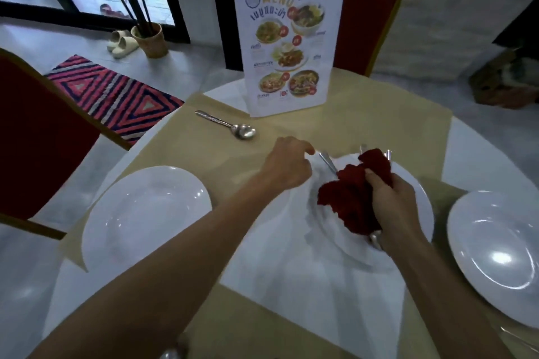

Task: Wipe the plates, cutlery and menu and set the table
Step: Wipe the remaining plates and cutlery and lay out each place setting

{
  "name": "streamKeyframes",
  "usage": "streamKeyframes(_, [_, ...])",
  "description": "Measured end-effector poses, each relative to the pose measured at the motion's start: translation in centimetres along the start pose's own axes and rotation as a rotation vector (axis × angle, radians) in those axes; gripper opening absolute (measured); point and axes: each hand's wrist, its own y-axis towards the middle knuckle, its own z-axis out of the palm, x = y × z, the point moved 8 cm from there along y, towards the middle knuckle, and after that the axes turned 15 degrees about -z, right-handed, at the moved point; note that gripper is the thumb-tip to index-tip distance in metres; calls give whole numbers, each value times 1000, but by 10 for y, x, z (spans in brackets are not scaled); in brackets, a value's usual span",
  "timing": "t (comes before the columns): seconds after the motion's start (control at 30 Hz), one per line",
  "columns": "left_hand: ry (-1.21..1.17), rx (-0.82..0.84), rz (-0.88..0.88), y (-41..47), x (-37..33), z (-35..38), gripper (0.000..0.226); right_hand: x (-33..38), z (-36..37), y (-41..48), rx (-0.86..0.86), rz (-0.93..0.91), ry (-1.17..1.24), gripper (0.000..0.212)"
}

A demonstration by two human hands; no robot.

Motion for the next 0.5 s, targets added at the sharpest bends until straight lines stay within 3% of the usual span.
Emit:
streamKeyframes(0.17, [76,77,51,-11,-53,41,45,-10,-63,-12,-99,78,61,14])
streamKeyframes(0.37, [189,11,-73,-19,-85,68,14,-24,-115,-27,-118,142,122,20])
streamKeyframes(0.5, [244,-24,-185,-12,-96,75,49,-24,-137,-39,-92,145,154,23])
